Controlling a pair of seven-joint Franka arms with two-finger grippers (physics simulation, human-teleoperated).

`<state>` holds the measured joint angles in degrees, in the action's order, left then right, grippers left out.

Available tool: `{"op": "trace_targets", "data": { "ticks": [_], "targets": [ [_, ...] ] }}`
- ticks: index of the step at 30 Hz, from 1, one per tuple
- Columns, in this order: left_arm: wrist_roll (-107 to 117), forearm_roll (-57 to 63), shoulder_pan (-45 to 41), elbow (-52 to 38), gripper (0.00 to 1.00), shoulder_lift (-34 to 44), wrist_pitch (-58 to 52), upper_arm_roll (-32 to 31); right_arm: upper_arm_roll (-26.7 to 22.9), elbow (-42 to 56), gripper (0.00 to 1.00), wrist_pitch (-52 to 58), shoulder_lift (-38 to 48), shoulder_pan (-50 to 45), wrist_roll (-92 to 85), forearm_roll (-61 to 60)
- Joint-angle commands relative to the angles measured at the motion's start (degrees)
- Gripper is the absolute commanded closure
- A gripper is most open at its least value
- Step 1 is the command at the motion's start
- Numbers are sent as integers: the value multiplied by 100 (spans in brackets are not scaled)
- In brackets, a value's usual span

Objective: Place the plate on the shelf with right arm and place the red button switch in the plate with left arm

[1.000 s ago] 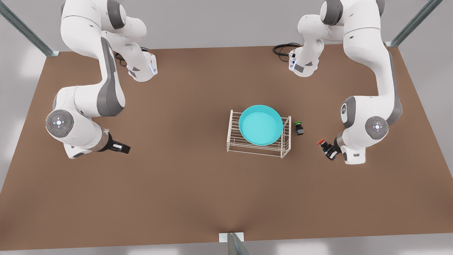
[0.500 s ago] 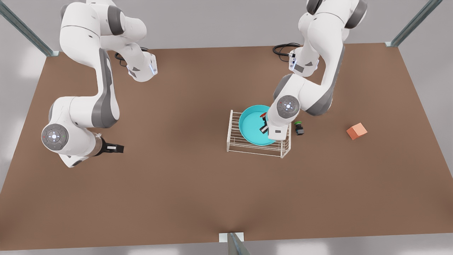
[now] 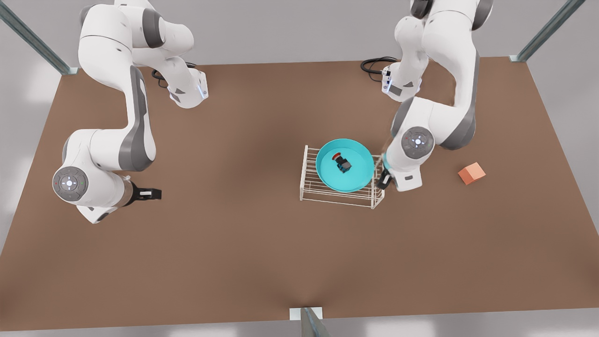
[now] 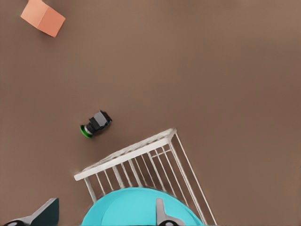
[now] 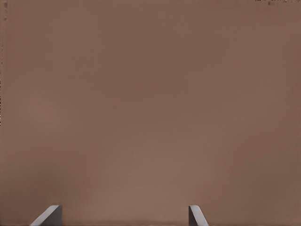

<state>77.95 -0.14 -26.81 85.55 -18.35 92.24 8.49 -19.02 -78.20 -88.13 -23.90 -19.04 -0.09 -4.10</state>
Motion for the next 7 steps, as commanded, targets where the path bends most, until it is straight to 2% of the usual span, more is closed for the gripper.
{"op": "trace_targets", "data": {
  "ticks": [1, 2, 3, 7],
  "targets": [
    [-3521, 102, 18, -135, 0, 42, -250, 618, 39, 15, 0, 15, 8, -12, -492, -3],
    [-4708, 14, 97, -152, 0, 42, -154, 953, 39, 15, 0, 6, 8, -12, -492, -3],
    [-5307, 5, 281, -293, 0, -11, -136, 962, 48, 15, 0, -2, -1, -12, -500, 6],
    [-5369, 14, 431, -504, 0, -248, 84, 900, 57, 15, 0, -11, -1, -12, -492, -73]
  ]
}}
